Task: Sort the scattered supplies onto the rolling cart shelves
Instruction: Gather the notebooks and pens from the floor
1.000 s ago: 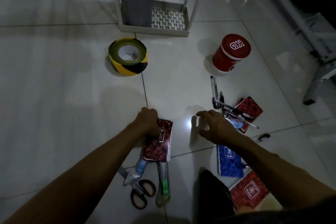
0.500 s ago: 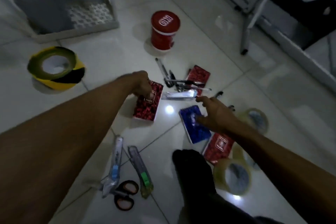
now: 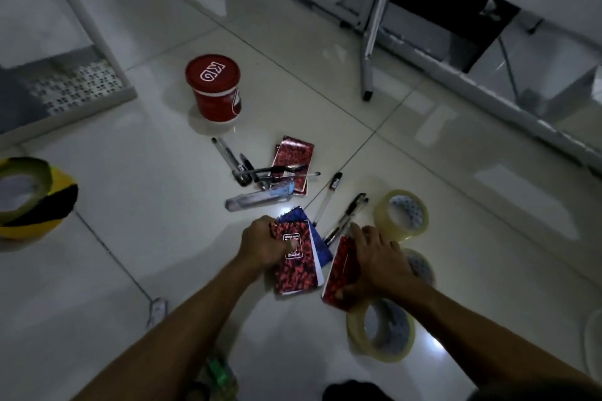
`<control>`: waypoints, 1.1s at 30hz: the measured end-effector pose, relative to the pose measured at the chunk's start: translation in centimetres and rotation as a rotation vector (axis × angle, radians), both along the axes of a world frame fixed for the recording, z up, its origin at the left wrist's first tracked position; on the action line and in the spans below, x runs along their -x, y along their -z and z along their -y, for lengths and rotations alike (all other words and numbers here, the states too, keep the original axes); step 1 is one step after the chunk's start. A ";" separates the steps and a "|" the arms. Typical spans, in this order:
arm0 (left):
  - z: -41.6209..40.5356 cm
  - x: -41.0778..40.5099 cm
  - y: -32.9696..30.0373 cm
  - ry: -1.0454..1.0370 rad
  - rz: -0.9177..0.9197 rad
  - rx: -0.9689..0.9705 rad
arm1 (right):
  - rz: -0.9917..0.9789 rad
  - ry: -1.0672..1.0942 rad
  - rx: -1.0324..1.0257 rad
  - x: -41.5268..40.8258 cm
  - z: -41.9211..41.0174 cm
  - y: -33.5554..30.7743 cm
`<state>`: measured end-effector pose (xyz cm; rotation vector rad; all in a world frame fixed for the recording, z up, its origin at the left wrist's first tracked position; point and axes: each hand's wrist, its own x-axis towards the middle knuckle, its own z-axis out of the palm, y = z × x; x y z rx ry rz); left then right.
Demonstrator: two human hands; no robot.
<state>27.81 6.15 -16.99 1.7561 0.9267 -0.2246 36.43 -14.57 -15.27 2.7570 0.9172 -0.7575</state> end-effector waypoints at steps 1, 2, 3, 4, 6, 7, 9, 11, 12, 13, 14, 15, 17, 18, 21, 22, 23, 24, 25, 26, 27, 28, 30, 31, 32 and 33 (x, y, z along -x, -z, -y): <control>0.5 -0.4 0.1 -0.010 0.021 -0.080 | 0.022 -0.026 0.009 -0.1 0.1 0.3; 1.0 -0.8 0.3 -0.015 0.029 -0.163 | 0.040 -0.045 0.011 -0.3 0.2 0.5; 1.4 -1.2 0.6 -0.005 0.021 -0.238 | 0.053 -0.057 0.005 -0.4 0.2 0.6; 1.8 -1.5 0.6 0.026 -0.004 -0.306 | 0.061 -0.064 -0.004 -0.5 0.2 0.6; 2.2 -2.0 0.9 0.127 -0.098 -0.451 | 0.054 -0.067 -0.023 -0.6 0.1 0.7; 2.2 -2.3 1.0 0.192 -0.154 -0.530 | 0.049 -0.066 -0.036 -0.8 0.1 0.7; 2.0 -2.6 1.0 0.283 -0.227 -0.609 | 0.034 -0.050 -0.054 -0.9 0.0 0.6; 1.7 -2.8 0.9 0.283 -0.244 -0.565 | -0.002 -0.023 -0.068 -1.0 -0.1 0.5; 1.5 -2.7 0.9 0.269 -0.246 -0.521 | -0.037 -0.003 -0.088 -1.1 -0.3 0.5; 1.2 -2.6 0.7 0.249 -0.246 -0.467 | -0.087 0.032 -0.128 -1.2 -0.4 0.5; 0.8 -2.5 0.6 0.231 -0.242 -0.402 | -0.147 0.078 -0.183 -1.5 -0.6 0.4; 0.3 -2.3 0.5 0.217 -0.225 -0.331 | -0.205 0.126 -0.240 -1.9 -0.8 0.3; -0.8 -1.8 0.2 0.195 -0.153 -0.180 | -0.316 0.197 -0.343 -3.0 -1.0 0.1; -1.4 -1.5 -0.1 0.184 -0.118 -0.115 | -0.366 0.211 -0.384 -3.6 -1.2 -0.1; -3.1 -0.4 -0.7 0.163 -0.085 -0.012 | -0.515 0.252 -0.495 -4.3 -2.0 -0.6; -3.7 0.0 -0.8 0.136 -0.077 0.009 | -0.553 0.274 -0.543 -4.3 -2.6 -0.8; -4.4 0.5 -1.0 0.101 -0.064 0.032 | -0.582 0.301 -0.593 -4.2 -3.2 -0.9; -4.9 1.0 -1.1 0.065 -0.047 0.056 | -0.607 0.337 -0.648 -4.0 -3.7 -1.0; -5.4 1.5 -1.3 0.026 -0.025 0.081 | -0.632 0.370 -0.701 -3.8 -4.4 -1.0; -5.9 2.1 -1.5 -0.015 0.001 0.108 | -0.656 0.400 -0.746 -3.6 -5.0 -1.0; -6.2 2.7 -1.6 -0.070 0.033 0.138 | -0.674 0.415 -0.775 -3.3 -5.7 -1.0; -6.5 3.2 -1.7 -0.137 0.069 0.170 | -0.677 0.415 -0.785 -3.0 -6.4 -0.8; -7.2 3.9 -2.0 -0.259 0.114 0.216 | -0.623 0.371 -0.763 -2.7 -7.9 -0.6; -7.5 4.2 -2.2 -0.300 0.124 0.234 | -0.580 0.337 -0.752 -2.6 -8.8 -0.6; -7.9 4.4 -2.5 -0.331 0.134 0.252 | -0.537 0.297 -0.751 -2.7 -9.7 -0.7; -8.4 4.5 -2.8 -0.357 0.147 0.274 | -0.494 0.255 -0.756 -2.8 -10.6 -0.9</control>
